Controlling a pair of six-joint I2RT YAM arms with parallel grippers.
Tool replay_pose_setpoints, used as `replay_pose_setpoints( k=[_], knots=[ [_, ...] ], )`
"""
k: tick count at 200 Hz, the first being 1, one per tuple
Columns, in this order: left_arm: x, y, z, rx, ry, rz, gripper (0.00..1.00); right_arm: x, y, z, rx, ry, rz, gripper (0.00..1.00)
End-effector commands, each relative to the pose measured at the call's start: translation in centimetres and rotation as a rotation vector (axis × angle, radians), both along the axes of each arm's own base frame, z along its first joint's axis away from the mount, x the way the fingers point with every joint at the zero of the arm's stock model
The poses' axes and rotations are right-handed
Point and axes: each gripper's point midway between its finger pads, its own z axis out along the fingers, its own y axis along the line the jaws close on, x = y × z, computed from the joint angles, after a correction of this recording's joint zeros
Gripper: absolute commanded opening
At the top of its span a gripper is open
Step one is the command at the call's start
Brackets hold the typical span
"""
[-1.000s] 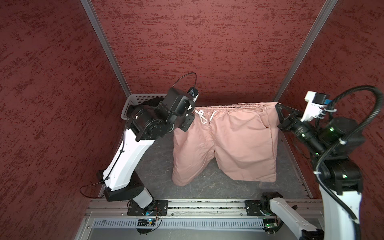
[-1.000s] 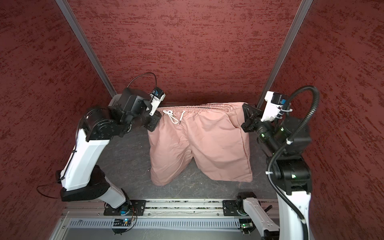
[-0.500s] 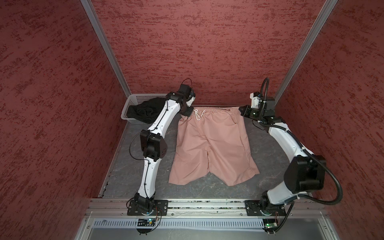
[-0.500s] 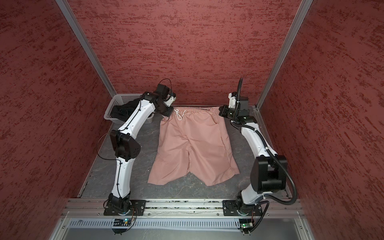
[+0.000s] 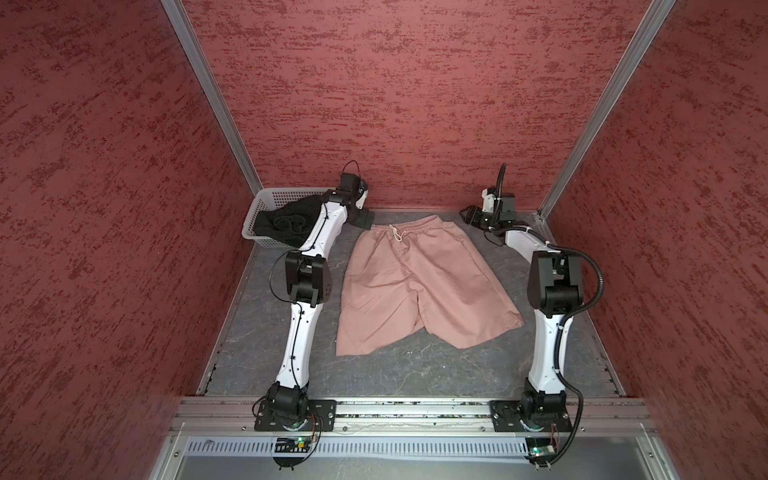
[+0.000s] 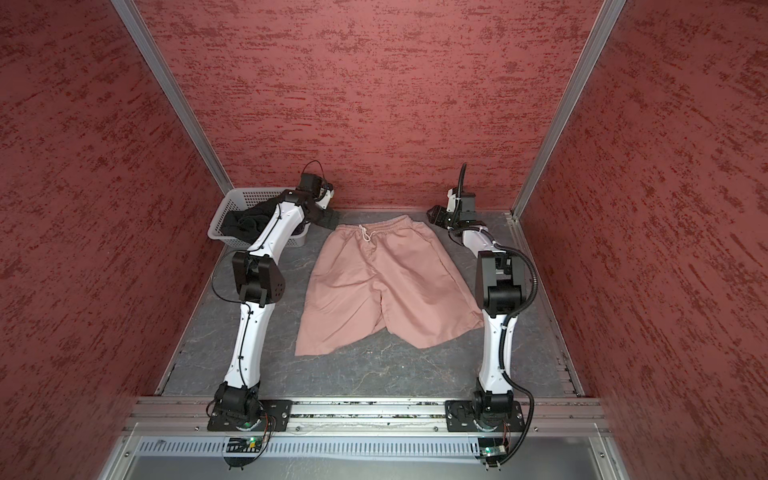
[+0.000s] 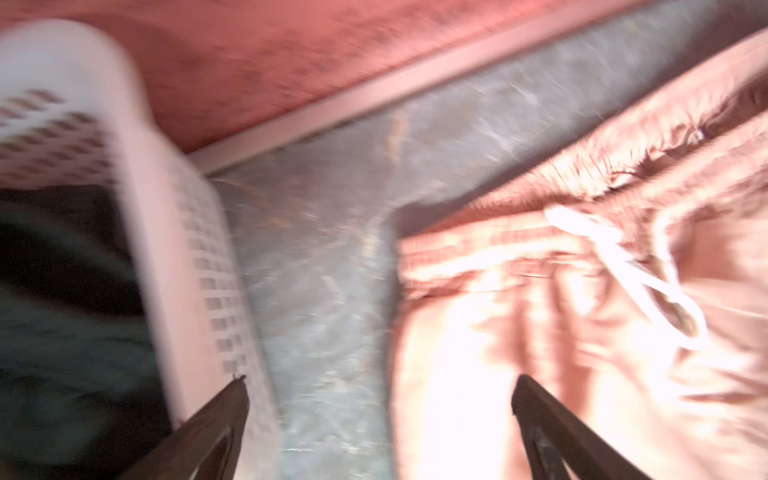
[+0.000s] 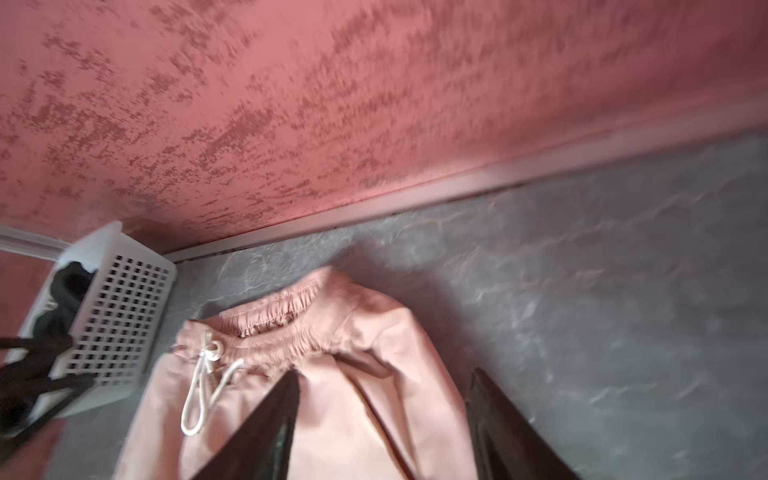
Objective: Fold and stack the shorts
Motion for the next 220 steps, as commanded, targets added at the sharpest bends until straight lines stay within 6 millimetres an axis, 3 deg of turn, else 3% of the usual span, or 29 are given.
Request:
replay_pose_setpoints(
  k=[1, 21, 35, 60, 85, 99, 102, 113, 120, 126, 149, 154, 164, 220],
  knots=[
    [0.0, 0.0, 7.7, -0.089, -0.137, 0.041, 0.99, 0.0, -0.7, 8.5, -0.018, -0.173, -0.024, 0.72],
    [-2.1, 0.2, 10.4, -0.121, -0.136, 0.07, 0.99, -3.2, -1.2, 9.5, -0.03, -0.153, -0.053, 0.73],
    [-4.7, -1.3, 10.8, -0.157, -0.089, 0.043, 0.99, -6.6, -1.0, 8.9, -0.011, -0.123, -0.061, 0.74],
    [-10.6, -6.2, 8.8, -0.186, 0.03, -0.065, 0.99, -13.6, 0.1, 5.6, -0.022, -0.028, -0.073, 0.74],
    [-16.0, -11.0, 5.0, -0.245, 0.143, -0.16, 1.0, -19.4, 1.7, 1.6, -0.01, 0.083, -0.064, 0.75],
    [-18.0, -12.5, 2.9, -0.266, 0.196, -0.176, 0.79, -21.6, 1.8, -1.0, -0.012, 0.158, -0.071, 0.75],
    [-18.4, -12.7, 2.4, -0.265, 0.204, -0.177, 0.73, -22.1, 1.7, -0.6, -0.008, 0.15, -0.075, 0.75],
    [-19.4, -12.7, 0.6, -0.24, 0.218, -0.164, 0.55, -23.4, 1.3, -2.1, -0.016, 0.186, -0.095, 0.75],
    [-20.0, -12.6, -0.5, -0.224, 0.222, -0.152, 0.35, -23.8, 1.0, -2.9, -0.028, 0.202, -0.108, 0.75],
    [-20.5, -12.5, -1.4, -0.223, 0.241, -0.154, 0.25, -24.2, 0.7, -3.6, -0.044, 0.22, -0.117, 0.75],
    [-22.7, -12.4, -4.2, -0.22, 0.338, -0.148, 0.16, -24.1, 0.2, -5.2, -0.087, 0.246, -0.122, 0.75],
    [-23.2, -12.2, -4.8, -0.209, 0.358, -0.145, 0.15, -23.9, 0.2, -6.3, -0.099, 0.273, -0.12, 0.75],
    [-24.2, -11.9, -5.6, -0.184, 0.384, -0.141, 0.0, -23.3, 0.2, -7.2, -0.116, 0.293, -0.115, 0.75],
    [-30.1, -12.5, -7.9, -0.242, 0.511, -0.157, 0.0, -17.6, 1.0, -10.2, -0.089, 0.332, -0.103, 0.75]
  ],
)
